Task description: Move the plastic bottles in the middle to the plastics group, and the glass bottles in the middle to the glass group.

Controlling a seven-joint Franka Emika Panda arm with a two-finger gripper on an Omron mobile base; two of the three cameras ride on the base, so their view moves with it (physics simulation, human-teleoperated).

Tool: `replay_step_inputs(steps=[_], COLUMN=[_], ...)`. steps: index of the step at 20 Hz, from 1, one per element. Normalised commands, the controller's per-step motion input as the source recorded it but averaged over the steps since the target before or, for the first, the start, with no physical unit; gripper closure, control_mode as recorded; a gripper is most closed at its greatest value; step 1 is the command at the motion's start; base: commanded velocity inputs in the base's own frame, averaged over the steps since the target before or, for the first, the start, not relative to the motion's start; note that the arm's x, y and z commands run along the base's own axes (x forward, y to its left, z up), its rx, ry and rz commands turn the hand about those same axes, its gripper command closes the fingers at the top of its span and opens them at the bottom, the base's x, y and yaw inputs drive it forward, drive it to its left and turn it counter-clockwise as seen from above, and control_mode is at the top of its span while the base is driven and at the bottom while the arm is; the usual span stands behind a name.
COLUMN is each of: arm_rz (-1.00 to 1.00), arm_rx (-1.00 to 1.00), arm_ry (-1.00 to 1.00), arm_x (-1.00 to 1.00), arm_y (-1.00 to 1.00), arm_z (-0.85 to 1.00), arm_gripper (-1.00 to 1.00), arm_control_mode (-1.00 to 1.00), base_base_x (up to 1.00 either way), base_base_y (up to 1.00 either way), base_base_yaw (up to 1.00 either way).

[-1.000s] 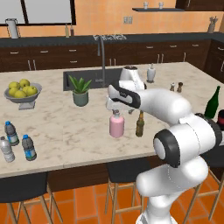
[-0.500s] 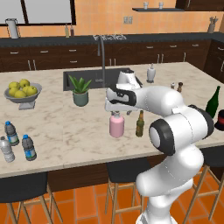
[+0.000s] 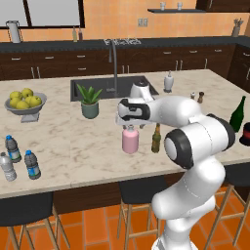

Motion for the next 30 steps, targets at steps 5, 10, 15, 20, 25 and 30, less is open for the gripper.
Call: replay_step_inputs(steps=[5,10,15,20,25,30], arm_rz=[0.00,0.00,0.00,0.01,0.03,0.07], arm_rx=[0.00,0.00,0.00,0.00,0.10,0.10], arm_ry=[-0.07,-0.03,0.00,-0.02,0.00,0.00], arm_x=[0.24,0.22,0.01,-0.19,-0.62,-0.75], arm_y=[0.07,0.09,0.02,-0.03,-0.01,0.00], arm_z=[-0.15,-0.03,-0.14,-0.12,0.17,0.40], arm_gripper=[-1.00,-1.00,1.00,1.00,1.00,1.00], arm_control_mode=[-1.00,-1.00,-1.00,-1.00,-1.00,-1.00], base_base_x=[0.00,0.00,0.00,0.00,0.00,0.00], base_base_y=[0.00,0.00,0.00,0.00,0.00,0.00], base_base_yaw=[0.00,0.00,0.00,0.00,0.00,0.00])
